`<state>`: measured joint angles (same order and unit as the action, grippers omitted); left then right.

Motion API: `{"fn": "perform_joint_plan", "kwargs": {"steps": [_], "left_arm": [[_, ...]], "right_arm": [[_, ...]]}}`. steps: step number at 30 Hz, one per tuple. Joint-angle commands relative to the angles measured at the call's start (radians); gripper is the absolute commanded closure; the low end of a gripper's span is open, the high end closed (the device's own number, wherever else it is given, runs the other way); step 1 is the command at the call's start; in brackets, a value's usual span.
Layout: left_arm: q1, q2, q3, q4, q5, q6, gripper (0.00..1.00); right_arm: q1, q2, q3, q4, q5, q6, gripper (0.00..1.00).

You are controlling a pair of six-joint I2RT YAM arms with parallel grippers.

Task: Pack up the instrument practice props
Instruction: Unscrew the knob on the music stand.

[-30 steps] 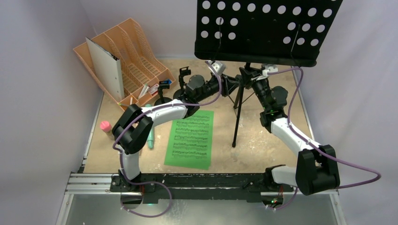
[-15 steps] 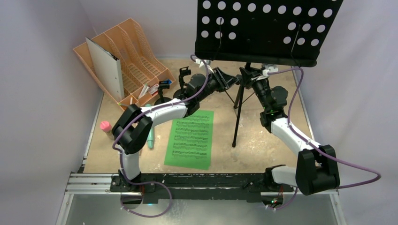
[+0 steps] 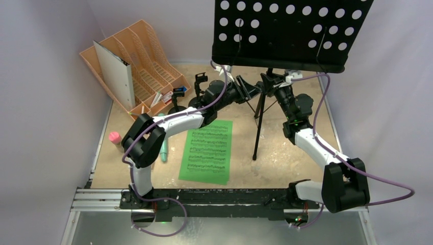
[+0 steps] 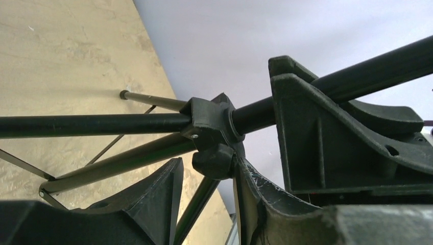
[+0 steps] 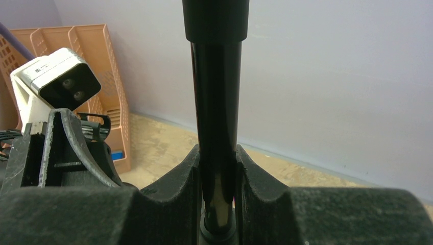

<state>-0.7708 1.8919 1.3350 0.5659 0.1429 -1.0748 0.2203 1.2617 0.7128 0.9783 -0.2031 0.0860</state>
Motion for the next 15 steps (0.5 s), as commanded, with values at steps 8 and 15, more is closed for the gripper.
{"fn": "perform_joint_plan", "kwargs": {"steps": [8, 15], "left_arm": [[-0.007, -0.056, 0.044, -0.048, 0.048, 0.096, 0.60], [-0.004, -0.081, 0.022, -0.015, -0.037, 0.111, 0.60]], "right_arm": [[0.003, -0.033, 0.003, 0.025, -0.015, 0.009, 1.00], [0.002, -0.035, 0.001, 0.027, -0.016, 0.008, 1.00]]}}
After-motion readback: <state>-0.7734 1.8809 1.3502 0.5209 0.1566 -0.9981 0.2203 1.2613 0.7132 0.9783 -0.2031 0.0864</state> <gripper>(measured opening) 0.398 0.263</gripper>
